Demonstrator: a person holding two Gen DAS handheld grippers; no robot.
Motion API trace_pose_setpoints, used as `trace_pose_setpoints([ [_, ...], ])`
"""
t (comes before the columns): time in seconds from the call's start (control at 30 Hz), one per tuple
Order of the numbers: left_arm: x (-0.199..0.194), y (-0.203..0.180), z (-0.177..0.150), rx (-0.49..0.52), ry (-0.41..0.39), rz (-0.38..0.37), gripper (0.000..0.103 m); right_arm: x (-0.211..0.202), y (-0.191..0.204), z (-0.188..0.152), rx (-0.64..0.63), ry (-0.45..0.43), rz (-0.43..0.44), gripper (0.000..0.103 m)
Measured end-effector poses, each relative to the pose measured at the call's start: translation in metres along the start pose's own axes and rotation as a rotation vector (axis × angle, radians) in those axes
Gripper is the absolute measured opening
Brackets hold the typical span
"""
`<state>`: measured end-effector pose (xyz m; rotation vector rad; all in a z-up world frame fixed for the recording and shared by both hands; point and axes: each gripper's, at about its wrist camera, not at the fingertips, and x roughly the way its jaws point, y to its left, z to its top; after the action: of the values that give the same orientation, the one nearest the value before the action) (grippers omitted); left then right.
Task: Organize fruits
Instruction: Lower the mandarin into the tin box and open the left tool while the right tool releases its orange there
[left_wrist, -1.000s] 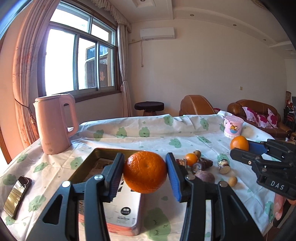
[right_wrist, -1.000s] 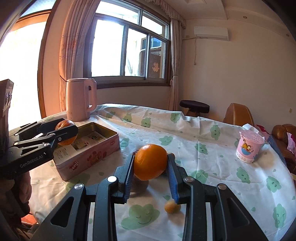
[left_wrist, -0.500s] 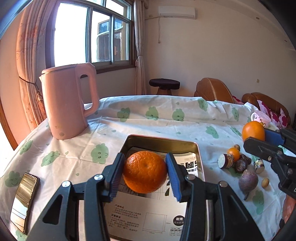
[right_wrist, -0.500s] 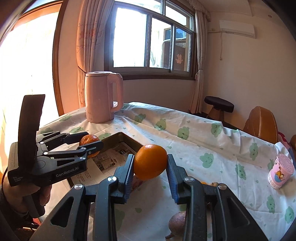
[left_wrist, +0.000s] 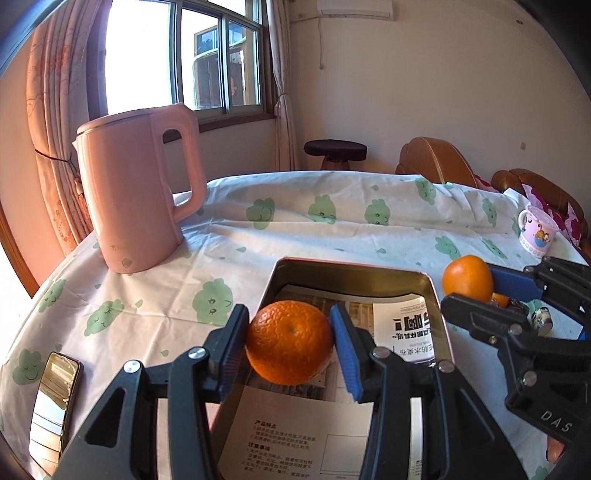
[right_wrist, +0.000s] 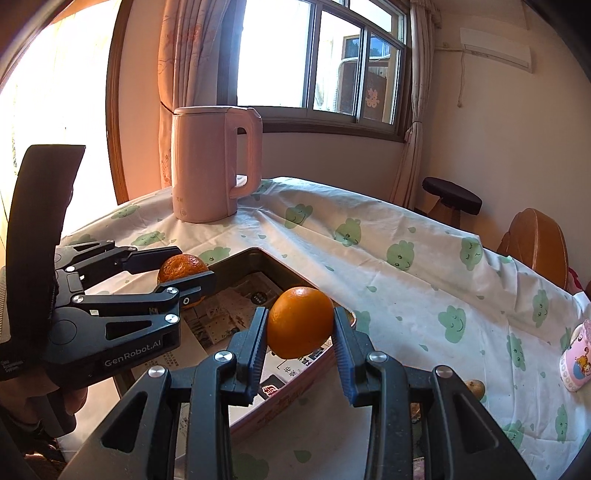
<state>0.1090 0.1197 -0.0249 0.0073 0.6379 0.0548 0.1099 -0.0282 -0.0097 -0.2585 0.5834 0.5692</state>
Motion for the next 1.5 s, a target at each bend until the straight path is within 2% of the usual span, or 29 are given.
trace_pose_setpoints([
  [0.67,0.017,0.003,-0.008,0.025,0.063,0.021,0.048,0.029,0.017,-0.003,-0.016,0.063,0.019,0.036],
  [1.33,0.014,0.0,-0.009,0.07,0.047,0.058,0.049,0.04,0.025,-0.012,-0.052,0.116,-0.001,0.036],
  [1.43,0.011,0.0,-0.008,0.065,0.035,0.064,0.059,0.041,0.026,-0.012,-0.055,0.12,0.002,0.04],
  [1.5,0.008,-0.001,-0.008,0.068,0.022,0.072,0.063,0.039,0.028,-0.012,-0.06,0.114,0.006,0.048],
])
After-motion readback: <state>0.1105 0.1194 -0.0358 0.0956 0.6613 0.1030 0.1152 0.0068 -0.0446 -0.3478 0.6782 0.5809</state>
